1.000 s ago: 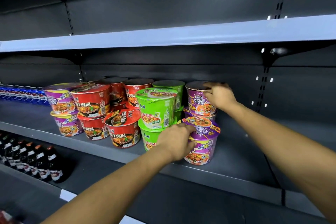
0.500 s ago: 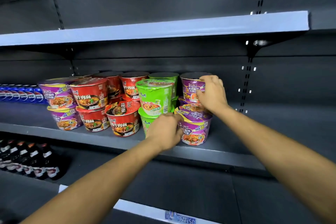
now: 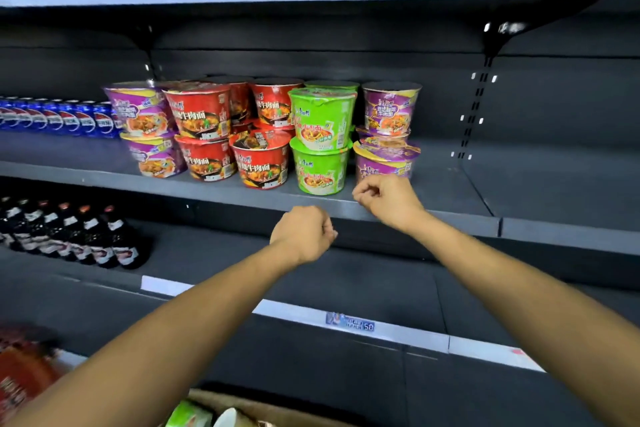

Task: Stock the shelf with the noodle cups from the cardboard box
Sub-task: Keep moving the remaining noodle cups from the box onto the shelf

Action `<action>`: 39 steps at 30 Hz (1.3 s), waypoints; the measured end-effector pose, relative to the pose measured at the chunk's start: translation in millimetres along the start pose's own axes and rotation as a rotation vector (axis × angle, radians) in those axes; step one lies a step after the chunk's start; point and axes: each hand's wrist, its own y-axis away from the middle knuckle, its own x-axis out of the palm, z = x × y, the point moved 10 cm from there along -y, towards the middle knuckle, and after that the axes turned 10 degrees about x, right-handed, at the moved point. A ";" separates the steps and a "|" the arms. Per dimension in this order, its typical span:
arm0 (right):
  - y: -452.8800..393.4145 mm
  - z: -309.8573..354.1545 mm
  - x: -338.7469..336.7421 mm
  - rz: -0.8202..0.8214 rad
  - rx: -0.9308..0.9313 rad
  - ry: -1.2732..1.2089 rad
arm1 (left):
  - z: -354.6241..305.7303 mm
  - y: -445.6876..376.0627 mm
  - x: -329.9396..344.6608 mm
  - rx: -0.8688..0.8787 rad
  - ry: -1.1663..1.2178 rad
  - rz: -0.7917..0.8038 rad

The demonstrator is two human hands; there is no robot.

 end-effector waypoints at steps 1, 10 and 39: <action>7.2 -1.7 11.6 0.034 0.004 0.002 | 5.5 7.3 5.0 -0.016 0.011 0.019; 67.1 -46.6 126.3 0.378 0.165 0.023 | 64.4 71.6 62.3 -0.173 0.057 0.201; 293.3 -379.9 478.4 1.057 0.797 0.121 | 227.0 303.1 469.2 -0.788 0.308 0.760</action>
